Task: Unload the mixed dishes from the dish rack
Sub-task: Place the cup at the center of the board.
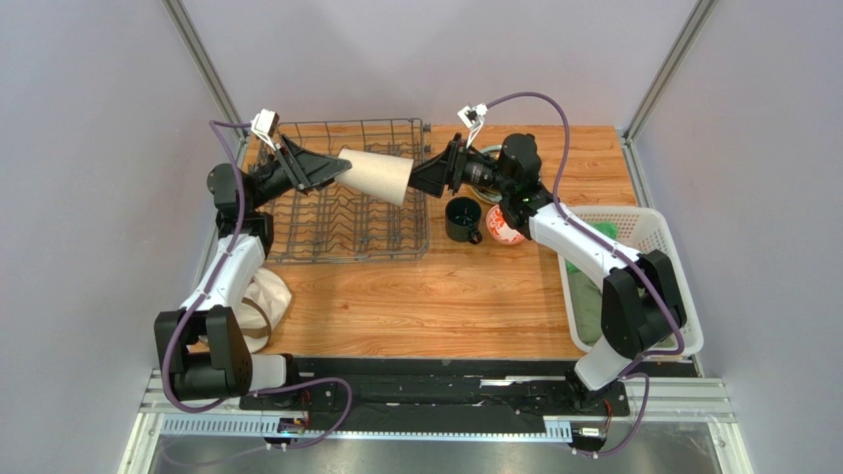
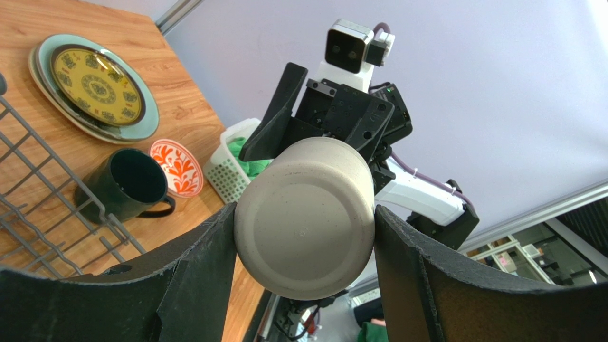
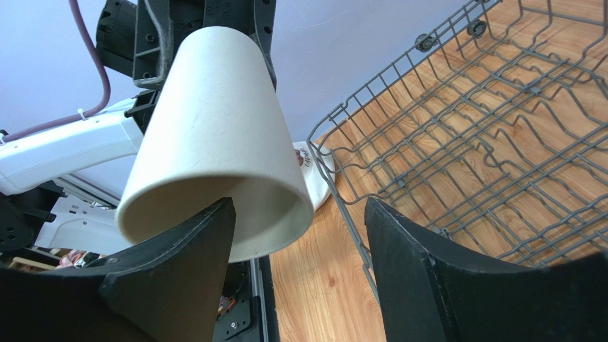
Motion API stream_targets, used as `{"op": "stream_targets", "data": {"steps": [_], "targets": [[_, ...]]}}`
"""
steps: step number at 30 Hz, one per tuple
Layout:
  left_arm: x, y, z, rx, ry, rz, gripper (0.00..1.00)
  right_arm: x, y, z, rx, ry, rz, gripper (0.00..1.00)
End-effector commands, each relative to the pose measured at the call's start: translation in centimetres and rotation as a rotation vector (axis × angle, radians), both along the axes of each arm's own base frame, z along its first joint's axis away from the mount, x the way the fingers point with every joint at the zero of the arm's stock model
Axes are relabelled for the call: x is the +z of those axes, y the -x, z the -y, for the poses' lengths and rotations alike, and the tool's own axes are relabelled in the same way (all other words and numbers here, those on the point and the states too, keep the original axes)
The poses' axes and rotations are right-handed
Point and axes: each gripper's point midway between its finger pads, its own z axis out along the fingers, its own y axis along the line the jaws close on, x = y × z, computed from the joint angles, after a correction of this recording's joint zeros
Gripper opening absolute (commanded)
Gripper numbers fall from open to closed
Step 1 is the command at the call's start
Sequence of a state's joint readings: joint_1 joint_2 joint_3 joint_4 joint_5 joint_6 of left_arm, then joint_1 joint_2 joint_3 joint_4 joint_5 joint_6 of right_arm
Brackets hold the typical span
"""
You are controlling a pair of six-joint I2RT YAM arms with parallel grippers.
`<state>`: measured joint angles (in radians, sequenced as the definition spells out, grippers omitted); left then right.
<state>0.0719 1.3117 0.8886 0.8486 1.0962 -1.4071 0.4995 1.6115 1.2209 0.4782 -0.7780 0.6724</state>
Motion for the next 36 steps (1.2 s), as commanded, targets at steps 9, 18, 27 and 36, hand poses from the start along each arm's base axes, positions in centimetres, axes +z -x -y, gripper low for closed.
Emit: {"op": "stream_targets", "data": {"steps": [9, 18, 27, 36], "targets": [[1.9, 2.1, 0.6, 0.034, -0.028, 0.128, 0.00, 2.0, 0.4, -2.6, 0.074, -0.053, 0.042, 0.48], [0.8, 1.9, 0.6, 0.049, -0.062, 0.112, 0.03, 3.1, 1.6, -2.8, 0.106, -0.065, 0.069, 0.00], [-0.8, 2.0, 0.1, 0.112, -0.173, 0.089, 0.63, 2.8, 1.9, -2.1, 0.074, -0.024, 0.099, 0.00], [-0.6, 2.1, -0.7, 0.150, -0.204, 0.105, 0.93, 3.2, 2.2, -1.1, 0.053, -0.010, 0.128, 0.00]]}}
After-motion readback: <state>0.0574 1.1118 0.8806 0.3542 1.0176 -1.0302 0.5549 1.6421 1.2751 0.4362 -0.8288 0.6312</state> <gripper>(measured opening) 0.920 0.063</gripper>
